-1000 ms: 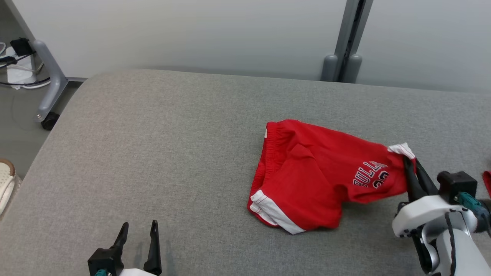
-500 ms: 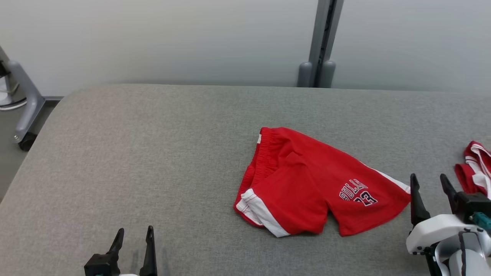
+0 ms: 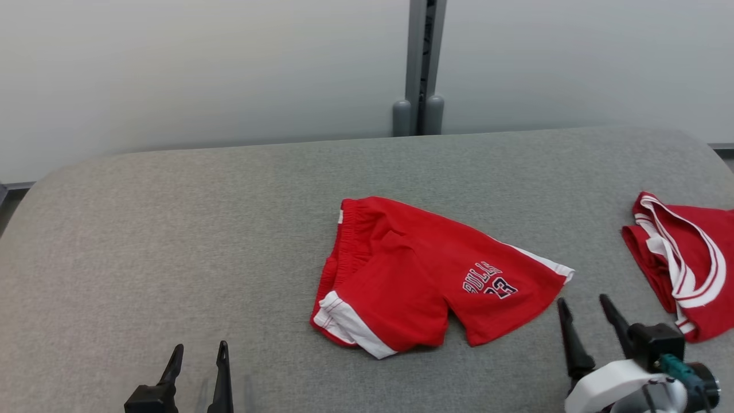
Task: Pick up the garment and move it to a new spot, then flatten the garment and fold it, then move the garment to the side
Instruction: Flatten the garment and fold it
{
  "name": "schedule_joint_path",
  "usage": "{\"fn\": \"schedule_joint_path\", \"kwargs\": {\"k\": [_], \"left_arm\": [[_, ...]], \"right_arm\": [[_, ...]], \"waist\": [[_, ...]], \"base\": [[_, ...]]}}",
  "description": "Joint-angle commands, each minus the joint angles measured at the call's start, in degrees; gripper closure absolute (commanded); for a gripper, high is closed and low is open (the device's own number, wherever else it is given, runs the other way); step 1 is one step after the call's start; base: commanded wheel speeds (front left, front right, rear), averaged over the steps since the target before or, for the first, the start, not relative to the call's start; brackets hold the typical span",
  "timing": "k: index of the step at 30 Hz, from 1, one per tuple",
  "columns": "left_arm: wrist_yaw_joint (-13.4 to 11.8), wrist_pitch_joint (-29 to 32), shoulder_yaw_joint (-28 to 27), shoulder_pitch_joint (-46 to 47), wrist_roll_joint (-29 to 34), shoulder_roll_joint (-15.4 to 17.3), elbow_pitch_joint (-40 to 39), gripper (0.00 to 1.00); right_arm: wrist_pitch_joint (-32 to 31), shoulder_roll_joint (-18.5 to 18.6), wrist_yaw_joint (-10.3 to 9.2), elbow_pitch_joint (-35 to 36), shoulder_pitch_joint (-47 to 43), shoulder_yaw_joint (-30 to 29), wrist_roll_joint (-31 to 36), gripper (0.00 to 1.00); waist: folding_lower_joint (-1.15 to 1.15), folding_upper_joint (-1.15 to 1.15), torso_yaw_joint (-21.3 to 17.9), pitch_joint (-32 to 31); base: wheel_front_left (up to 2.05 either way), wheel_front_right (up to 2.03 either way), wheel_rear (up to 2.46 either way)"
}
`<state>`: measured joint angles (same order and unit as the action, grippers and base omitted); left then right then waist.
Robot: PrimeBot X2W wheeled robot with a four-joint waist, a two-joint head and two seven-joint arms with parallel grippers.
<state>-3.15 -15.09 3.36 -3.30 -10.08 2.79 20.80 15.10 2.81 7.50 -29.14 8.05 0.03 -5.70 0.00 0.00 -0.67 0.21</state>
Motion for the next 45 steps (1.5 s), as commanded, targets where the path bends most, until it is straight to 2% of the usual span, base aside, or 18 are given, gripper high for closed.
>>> {"fn": "schedule_joint_path", "kwargs": {"k": [1, 9, 15, 22, 27, 28, 31, 37, 38, 39, 40, 41, 42, 43, 45], "left_arm": [[-0.2, -0.1, -0.2, -0.3, 0.1, 0.2, -0.3, 0.0], [-0.1, -0.1, 0.3, -0.7, 0.5, 0.2, -0.7, 0.0], [0.5, -0.1, 0.8, 0.4, 0.9, 0.3, -0.3, 0.0], [0.6, -0.1, 2.5, 1.9, 0.4, 0.2, 0.7, 0.0], [0.3, -0.1, 4.2, 2.5, -0.5, 0.3, 1.2, 0.0], [0.1, -0.1, 4.6, 2.6, -0.7, 0.2, 1.3, 0.0], [-0.1, -0.1, 4.8, 2.0, -1.2, 0.2, 1.3, 0.0], [-0.8, -0.1, 5.1, 1.4, -2.0, 0.2, 0.7, 0.0], [-0.8, -0.1, 5.2, 1.5, -2.1, 0.2, 0.7, 0.0], [-0.9, -0.1, 5.3, 1.7, -2.2, 0.2, 0.6, 0.0], [-1.0, -0.1, 5.5, 1.9, -2.4, 0.2, 0.5, 0.0], [-1.0, -0.1, 5.5, 1.9, -2.4, 0.2, 0.5, 0.0], [-1.2, -0.1, 5.7, 2.2, -2.6, 0.2, 0.4, 0.0], [-1.1, -0.1, 5.9, 2.5, -2.8, 0.2, 0.4, 0.0], [-1.4, -0.1, 6.3, 3.0, -3.1, 0.2, 0.3, 0.0]], "right_arm": [[0.0, 0.3, -0.02, 0.1, -0.7, 0.6, -0.4, 0.0], [0.0, 0.3, -0.02, 0.5, -2.0, 3.5, -0.2, 0.0], [0.1, 0.2, -0.01, 1.2, 0.3, 7.9, -0.6, 0.0], [0.0, 0.3, -0.02, 1.1, 7.1, 21.6, -3.5, 0.0], [0.1, 0.3, -0.02, -1.5, 13.5, 32.2, -6.7, 0.0], [0.0, 0.3, -0.02, -3.9, 15.6, 35.6, -7.9, 0.0], [0.0, 0.4, -0.02, -7.7, 18.2, 38.5, -9.7, 0.0], [0.0, 0.4, -0.02, -13.1, 20.0, 38.7, -9.7, 0.0], [0.0, 0.4, -0.02, -13.9, 20.3, 38.7, -9.4, 0.05], [0.0, 0.3, -0.02, -14.4, 20.7, 38.8, -9.4, 0.21], [0.0, 0.3, -0.02, -15.0, 21.0, 38.9, -9.4, 0.51], [0.0, 0.3, -0.02, -15.0, 21.0, 38.9, -9.4, 0.51], [0.0, 0.3, -0.02, -15.5, 21.4, 38.7, -9.3, 0.73], [0.0, 0.3, -0.02, -15.9, 21.6, 38.5, -9.4, 1.0], [0.0, 0.3, -0.02, -15.4, 22.5, 37.0, -9.7, 1.0]], "waist": [[0.0, 0.0, -1.0, 0.1], [0.0, 0.0, -2.7, 1.0], [0.0, 0.0, -1.6, 1.9], [0.0, 0.0, 3.0, 3.8], [0.0, 0.0, 7.9, 5.0], [0.0, 0.0, 9.8, 5.3], [0.0, 0.0, 11.9, 5.5], [0.0, 0.0, 13.8, 6.3], [0.0, 0.0, 13.9, 6.4], [0.0, 0.0, 14.0, 6.6], [0.0, 0.0, 14.0, 6.8], [0.0, 0.0, 14.0, 6.8], [0.0, 0.0, 14.0, 7.0], [0.0, 0.0, 14.0, 7.2], [0.0, 0.0, 13.9, 7.4]], "base": [[0.0, 0.0, 0.0], [0.0, 0.0, 0.0], [0.0, 0.0, 0.0], [0.0, 0.0, 0.0], [0.0, 0.0, 0.0], [0.0, 0.0, 0.0], [0.0, 0.0, 0.0], [0.0, 0.0, 0.0], [0.0, 0.0, 0.0], [0.0, 0.0, 0.0], [0.0, 0.0, 0.0], [0.0, 0.0, 0.0], [0.0, 0.0, 0.0], [0.0, 0.0, 0.0], [0.0, 0.0, 0.0]]}}
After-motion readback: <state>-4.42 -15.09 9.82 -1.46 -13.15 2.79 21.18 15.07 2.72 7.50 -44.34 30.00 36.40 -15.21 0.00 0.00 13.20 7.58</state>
